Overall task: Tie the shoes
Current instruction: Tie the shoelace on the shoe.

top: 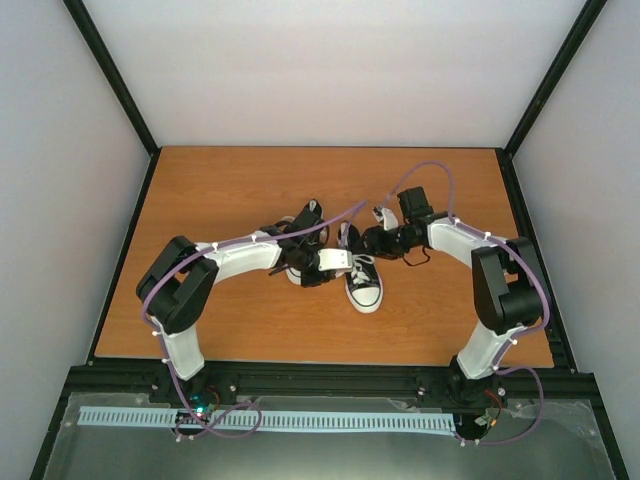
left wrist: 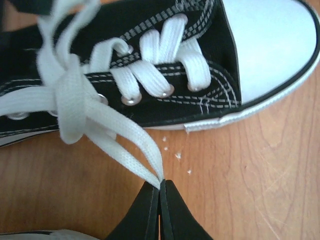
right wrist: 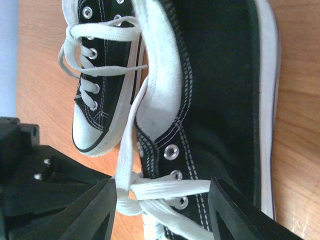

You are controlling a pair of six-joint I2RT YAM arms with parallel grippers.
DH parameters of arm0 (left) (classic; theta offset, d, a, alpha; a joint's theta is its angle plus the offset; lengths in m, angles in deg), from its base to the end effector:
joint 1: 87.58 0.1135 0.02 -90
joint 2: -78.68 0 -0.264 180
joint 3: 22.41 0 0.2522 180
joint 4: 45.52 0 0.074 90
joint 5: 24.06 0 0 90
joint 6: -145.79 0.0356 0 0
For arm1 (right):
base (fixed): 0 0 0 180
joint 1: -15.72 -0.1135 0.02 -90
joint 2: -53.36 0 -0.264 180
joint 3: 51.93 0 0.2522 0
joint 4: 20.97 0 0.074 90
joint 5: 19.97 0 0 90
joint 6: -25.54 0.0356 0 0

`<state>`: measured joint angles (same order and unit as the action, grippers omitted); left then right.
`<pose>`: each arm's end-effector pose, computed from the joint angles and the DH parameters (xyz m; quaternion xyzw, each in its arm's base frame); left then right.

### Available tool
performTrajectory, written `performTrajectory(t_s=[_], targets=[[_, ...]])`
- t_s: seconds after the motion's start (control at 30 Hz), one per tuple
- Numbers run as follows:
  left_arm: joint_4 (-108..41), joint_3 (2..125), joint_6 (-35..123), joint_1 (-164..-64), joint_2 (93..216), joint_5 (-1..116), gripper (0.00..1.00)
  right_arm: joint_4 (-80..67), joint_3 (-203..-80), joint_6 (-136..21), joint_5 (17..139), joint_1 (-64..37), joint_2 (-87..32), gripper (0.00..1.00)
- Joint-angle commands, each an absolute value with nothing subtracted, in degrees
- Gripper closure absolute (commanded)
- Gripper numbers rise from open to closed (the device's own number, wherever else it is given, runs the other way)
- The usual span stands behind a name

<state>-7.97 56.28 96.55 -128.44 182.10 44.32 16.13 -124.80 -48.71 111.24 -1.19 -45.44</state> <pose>0.2638 -0.2455 0.1700 0.6573 0.6924 -0.1823 0.2351 0.3117 0.1193 0.1743 -0.0913 0.9093 0.3898 0.1132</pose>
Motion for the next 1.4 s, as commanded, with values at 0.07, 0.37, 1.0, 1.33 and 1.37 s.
performTrajectory(t_s=[0.07,0.37,1.0,1.33,1.37], targets=[[-8.54,56.13,95.32,-129.06,180.99,44.32,0.99,14.82,-130.58,-48.92,111.16,-4.11,-48.72,0.47],[-8.57,56.79,91.20,-129.14,180.84,43.59,0.99,17.07,-133.05,-51.65,104.12,-7.48,-48.90,0.57],[-14.47,56.60,84.87,-128.63,180.55,39.02,0.99,14.57,-119.70,-32.77,111.96,-7.55,-38.21,0.60],[-16.05,56.92,84.98,-128.63,180.81,38.56,0.99,17.02,-124.24,-33.55,109.39,-9.06,-44.26,0.71],[-16.25,56.92,84.72,-128.63,180.94,38.22,0.99,16.94,-124.53,-33.48,109.10,-9.07,-44.91,0.71]])
